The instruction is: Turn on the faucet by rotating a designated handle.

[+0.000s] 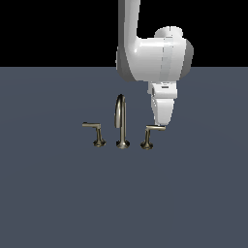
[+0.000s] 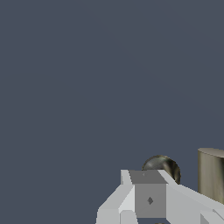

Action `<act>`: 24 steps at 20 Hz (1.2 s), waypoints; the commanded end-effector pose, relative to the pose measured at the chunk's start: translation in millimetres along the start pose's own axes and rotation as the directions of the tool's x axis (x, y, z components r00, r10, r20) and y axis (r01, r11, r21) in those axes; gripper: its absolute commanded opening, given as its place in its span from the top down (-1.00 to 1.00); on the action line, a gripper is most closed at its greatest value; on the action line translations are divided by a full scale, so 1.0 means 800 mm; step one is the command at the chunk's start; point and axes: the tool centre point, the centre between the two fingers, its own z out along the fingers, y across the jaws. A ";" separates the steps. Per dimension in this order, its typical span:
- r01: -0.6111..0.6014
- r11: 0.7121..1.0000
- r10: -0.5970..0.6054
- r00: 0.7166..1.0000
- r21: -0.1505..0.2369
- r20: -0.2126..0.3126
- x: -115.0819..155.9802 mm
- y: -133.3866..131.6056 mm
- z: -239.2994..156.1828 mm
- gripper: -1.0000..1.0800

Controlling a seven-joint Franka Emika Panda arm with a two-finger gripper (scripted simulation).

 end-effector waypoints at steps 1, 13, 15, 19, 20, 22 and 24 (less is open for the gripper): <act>-0.005 1.000 0.005 1.000 0.001 0.000 0.001 -0.001 0.001 1.00; -0.005 1.000 0.005 1.000 0.001 0.001 0.020 0.035 0.001 1.00; -0.005 1.000 0.005 1.000 0.001 0.001 0.024 0.043 0.001 1.00; 0.002 1.000 -0.002 1.000 0.009 0.002 0.015 0.041 0.001 1.00; 0.001 1.000 -0.001 1.000 0.009 0.002 0.015 0.046 0.001 1.00; 0.000 1.000 0.000 1.000 0.008 0.002 0.014 0.054 0.001 1.00; -0.001 1.000 0.001 1.000 0.006 0.002 0.013 0.063 0.001 1.00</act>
